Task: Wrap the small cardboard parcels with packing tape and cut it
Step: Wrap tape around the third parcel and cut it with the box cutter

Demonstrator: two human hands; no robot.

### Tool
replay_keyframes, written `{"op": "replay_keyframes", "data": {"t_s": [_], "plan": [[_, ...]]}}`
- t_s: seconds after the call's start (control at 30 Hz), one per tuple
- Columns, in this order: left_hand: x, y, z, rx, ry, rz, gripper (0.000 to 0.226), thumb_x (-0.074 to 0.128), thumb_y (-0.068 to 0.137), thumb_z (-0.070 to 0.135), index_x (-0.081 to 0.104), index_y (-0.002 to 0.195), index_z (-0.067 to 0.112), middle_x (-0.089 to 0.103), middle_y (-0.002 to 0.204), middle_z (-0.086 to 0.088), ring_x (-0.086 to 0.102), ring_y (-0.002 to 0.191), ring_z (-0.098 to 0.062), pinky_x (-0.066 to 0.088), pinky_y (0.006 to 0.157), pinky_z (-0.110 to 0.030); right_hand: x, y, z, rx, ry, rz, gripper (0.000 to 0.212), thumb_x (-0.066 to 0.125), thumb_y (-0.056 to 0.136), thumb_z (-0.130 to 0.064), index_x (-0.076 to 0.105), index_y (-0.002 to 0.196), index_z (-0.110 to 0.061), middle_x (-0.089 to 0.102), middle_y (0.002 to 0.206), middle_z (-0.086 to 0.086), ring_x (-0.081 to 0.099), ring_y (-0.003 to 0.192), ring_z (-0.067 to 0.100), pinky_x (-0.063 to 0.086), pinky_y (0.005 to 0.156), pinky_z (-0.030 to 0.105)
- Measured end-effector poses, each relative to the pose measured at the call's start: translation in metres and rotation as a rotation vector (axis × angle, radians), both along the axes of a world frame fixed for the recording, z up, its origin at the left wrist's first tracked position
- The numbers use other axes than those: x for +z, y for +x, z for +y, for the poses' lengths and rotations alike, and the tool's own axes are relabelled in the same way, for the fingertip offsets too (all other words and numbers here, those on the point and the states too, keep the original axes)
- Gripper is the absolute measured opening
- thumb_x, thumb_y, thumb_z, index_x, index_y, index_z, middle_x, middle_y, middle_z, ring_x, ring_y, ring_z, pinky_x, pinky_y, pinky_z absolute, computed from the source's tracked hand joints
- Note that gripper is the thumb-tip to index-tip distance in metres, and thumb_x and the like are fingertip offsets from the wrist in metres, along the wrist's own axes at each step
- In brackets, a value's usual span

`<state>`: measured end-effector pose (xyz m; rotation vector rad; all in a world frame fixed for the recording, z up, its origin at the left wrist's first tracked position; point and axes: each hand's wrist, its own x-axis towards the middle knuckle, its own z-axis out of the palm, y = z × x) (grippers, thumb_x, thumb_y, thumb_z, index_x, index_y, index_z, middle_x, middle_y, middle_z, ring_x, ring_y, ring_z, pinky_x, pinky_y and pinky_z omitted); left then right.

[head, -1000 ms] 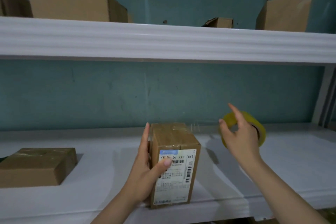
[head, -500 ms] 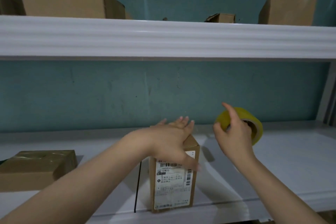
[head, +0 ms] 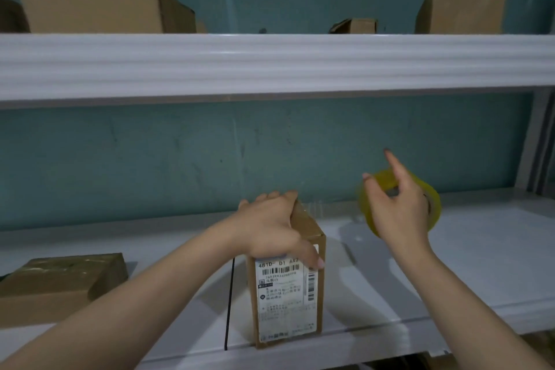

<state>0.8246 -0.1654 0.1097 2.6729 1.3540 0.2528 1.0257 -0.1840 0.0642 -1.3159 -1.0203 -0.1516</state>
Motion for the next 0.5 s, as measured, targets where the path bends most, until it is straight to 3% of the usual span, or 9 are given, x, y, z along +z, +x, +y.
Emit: {"op": "replay_keyframes", "data": {"t_s": [0.07, 0.13, 0.2, 0.27, 0.3, 0.37, 0.43, 0.47, 0.5], "plan": [[-0.007, -0.003, 0.0, -0.018, 0.0, -0.262, 0.083, 0.074, 0.036, 0.067, 0.052, 0.103, 0.023, 0.06, 0.11, 0.003, 0.056, 0.104, -0.023, 0.044, 0.092, -0.043, 0.004, -0.001, 0.002, 0.01, -0.01, 0.086, 0.063, 0.059, 0.083, -0.038, 0.033, 0.141, -0.037, 0.039, 0.049, 0.006, 0.045, 0.048, 0.025, 0.046, 0.058, 0.041], [-0.017, -0.01, 0.004, -0.07, -0.071, -0.535, 0.067, 0.08, 0.033, 0.059, 0.057, 0.086, 0.024, 0.067, 0.089, 0.0, 0.063, 0.085, -0.024, 0.052, 0.08, -0.047, 0.006, -0.006, 0.003, -0.016, -0.045, 0.107, 0.073, 0.062, 0.082, -0.032, 0.025, 0.145, -0.034, 0.043, 0.051, 0.007, 0.049, 0.051, 0.028, 0.05, 0.065, 0.045], [-0.029, -0.021, 0.006, -0.109, -0.178, -0.754, 0.066, 0.086, 0.036, 0.047, 0.062, 0.091, 0.02, 0.071, 0.085, -0.006, 0.067, 0.082, -0.028, 0.053, 0.078, -0.051, 0.005, -0.011, 0.003, -0.06, -0.044, -0.004, 0.085, 0.067, 0.08, -0.029, 0.017, 0.148, -0.029, 0.04, 0.05, 0.0, 0.045, 0.049, 0.022, 0.046, 0.06, 0.041], [-0.043, -0.033, 0.004, -0.122, -0.266, -0.919, 0.086, 0.088, 0.035, 0.039, 0.058, 0.112, 0.015, 0.072, 0.096, -0.004, 0.069, 0.09, -0.022, 0.054, 0.085, -0.048, 0.003, -0.019, -0.006, -0.091, -0.018, -0.226, 0.09, 0.07, 0.078, -0.034, 0.014, 0.148, -0.026, 0.04, 0.051, -0.005, 0.046, 0.05, 0.02, 0.042, 0.055, 0.037], [-0.05, -0.038, 0.002, -0.117, -0.279, -0.98, 0.1, 0.088, 0.033, 0.039, 0.053, 0.123, 0.015, 0.07, 0.104, 0.0, 0.068, 0.096, -0.016, 0.053, 0.089, -0.043, 0.003, -0.021, -0.008, -0.069, 0.006, -0.261, 0.091, 0.071, 0.077, -0.035, 0.014, 0.147, -0.026, 0.045, 0.057, -0.005, 0.05, 0.057, 0.022, 0.043, 0.06, 0.035], [-0.064, -0.045, -0.004, -0.105, -0.271, -1.065, 0.117, 0.088, 0.029, 0.043, 0.042, 0.134, 0.022, 0.061, 0.121, 0.011, 0.06, 0.11, -0.002, 0.05, 0.095, -0.025, 0.006, -0.024, -0.005, 0.051, 0.015, -0.119, 0.092, 0.074, 0.075, -0.036, 0.016, 0.146, -0.028, 0.057, 0.094, 0.001, 0.054, 0.093, 0.024, 0.042, 0.081, 0.033], [-0.08, -0.052, -0.007, -0.127, -0.264, -1.142, 0.123, 0.089, 0.027, 0.046, 0.036, 0.137, 0.03, 0.053, 0.127, 0.018, 0.055, 0.113, 0.006, 0.047, 0.087, -0.011, 0.009, -0.021, -0.002, 0.117, -0.013, 0.025, 0.085, 0.069, 0.079, -0.04, 0.018, 0.146, -0.029, 0.051, 0.127, 0.001, 0.047, 0.117, 0.021, 0.037, 0.092, 0.031], [-0.089, -0.059, -0.007, -0.128, -0.268, -1.185, 0.122, 0.09, 0.028, 0.048, 0.036, 0.136, 0.034, 0.053, 0.128, 0.017, 0.056, 0.112, 0.005, 0.048, 0.082, -0.009, 0.008, -0.017, -0.002, 0.096, -0.033, 0.045, 0.08, 0.065, 0.082, -0.041, 0.021, 0.146, -0.029, 0.053, 0.125, 0.002, 0.05, 0.113, 0.023, 0.039, 0.091, 0.033], [-0.1, -0.066, -0.007, -0.117, -0.273, -1.22, 0.121, 0.09, 0.029, 0.051, 0.035, 0.136, 0.038, 0.054, 0.127, 0.016, 0.058, 0.111, 0.003, 0.049, 0.079, -0.011, 0.004, -0.01, -0.003, 0.045, -0.05, 0.034, 0.075, 0.063, 0.084, -0.04, 0.024, 0.146, -0.027, 0.06, 0.108, 0.004, 0.056, 0.098, 0.025, 0.042, 0.082, 0.035]]}}
